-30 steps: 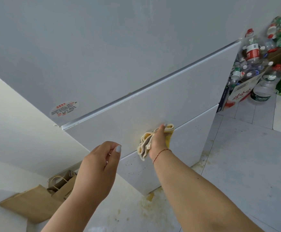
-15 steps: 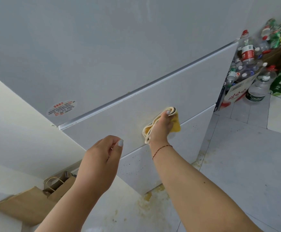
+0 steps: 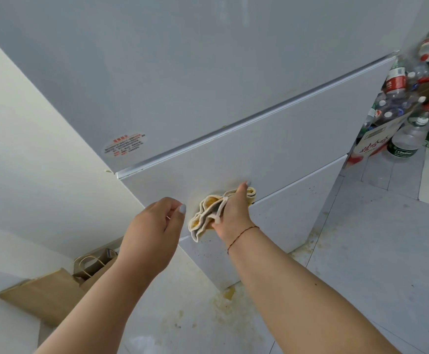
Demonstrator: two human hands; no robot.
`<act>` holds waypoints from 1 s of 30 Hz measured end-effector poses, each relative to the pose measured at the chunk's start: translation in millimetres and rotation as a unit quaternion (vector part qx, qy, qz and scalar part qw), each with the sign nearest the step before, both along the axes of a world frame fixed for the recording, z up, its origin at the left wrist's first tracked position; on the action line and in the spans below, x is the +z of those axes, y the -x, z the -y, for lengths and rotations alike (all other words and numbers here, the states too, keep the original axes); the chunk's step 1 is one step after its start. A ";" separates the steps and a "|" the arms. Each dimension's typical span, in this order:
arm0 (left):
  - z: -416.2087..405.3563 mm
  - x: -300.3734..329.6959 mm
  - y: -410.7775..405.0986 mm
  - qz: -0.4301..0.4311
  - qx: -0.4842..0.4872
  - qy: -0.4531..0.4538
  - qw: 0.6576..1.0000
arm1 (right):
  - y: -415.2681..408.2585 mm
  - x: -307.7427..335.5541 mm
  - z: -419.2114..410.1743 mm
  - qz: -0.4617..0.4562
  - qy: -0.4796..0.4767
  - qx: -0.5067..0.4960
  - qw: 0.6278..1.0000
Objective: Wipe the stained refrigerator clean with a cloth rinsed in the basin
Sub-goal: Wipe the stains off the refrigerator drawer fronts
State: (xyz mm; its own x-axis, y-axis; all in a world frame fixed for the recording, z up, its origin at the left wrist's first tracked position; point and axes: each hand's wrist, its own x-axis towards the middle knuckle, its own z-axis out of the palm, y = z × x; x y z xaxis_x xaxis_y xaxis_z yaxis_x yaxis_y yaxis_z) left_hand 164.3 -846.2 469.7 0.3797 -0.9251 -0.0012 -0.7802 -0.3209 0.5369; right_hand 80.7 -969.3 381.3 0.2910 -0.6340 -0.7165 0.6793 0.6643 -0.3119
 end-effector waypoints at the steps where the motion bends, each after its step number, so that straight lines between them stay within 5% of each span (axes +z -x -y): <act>1: 1.6 0.2 -1.8 0.001 -0.001 -0.001 1.000 | 6.5 9.3 0.5 0.024 0.014 0.019 0.999; 8: 1.4 3.4 -13.2 -0.002 -0.001 0.015 1.000 | 50.3 61.8 16.9 0.003 0.148 -0.086 0.985; 15: -7.4 5.1 -29.8 0.017 -0.016 0.025 0.999 | 21.1 -4.7 1.9 -0.147 0.186 -0.150 0.960; 20: -7.9 4.5 -37.2 0.021 -0.023 0.030 0.999 | -18.6 -50.6 8.9 -0.087 0.043 -0.170 0.981; 30: 2.1 7.4 -39.5 0.044 -0.030 0.041 0.998 | -53.6 -20.1 -45.3 0.143 -0.084 0.023 0.986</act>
